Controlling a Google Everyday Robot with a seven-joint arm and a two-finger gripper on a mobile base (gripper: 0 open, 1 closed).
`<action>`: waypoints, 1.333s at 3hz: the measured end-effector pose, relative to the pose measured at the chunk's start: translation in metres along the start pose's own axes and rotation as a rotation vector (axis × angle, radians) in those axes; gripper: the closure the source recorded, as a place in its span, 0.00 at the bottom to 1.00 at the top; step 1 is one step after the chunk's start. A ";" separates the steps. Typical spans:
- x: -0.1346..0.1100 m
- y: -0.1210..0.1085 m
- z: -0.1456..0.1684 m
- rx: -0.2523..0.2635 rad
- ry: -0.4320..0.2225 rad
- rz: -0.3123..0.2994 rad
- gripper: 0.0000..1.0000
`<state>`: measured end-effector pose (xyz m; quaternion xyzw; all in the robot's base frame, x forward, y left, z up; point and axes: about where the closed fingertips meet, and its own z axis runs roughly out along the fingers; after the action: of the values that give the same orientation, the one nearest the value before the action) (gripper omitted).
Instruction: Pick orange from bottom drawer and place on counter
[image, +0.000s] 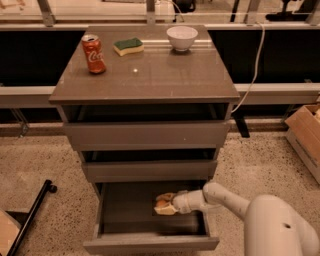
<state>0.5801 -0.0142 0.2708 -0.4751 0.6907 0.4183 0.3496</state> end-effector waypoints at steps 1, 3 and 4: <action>-0.042 0.039 -0.056 -0.091 -0.032 -0.104 1.00; -0.148 0.106 -0.176 -0.025 0.027 -0.386 1.00; -0.202 0.119 -0.219 0.078 0.056 -0.506 1.00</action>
Offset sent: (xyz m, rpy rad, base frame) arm -0.0899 -0.1022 0.2329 0.0077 -0.3180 0.2042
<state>0.5102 -0.1161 0.5667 -0.6306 0.5748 0.2772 0.4418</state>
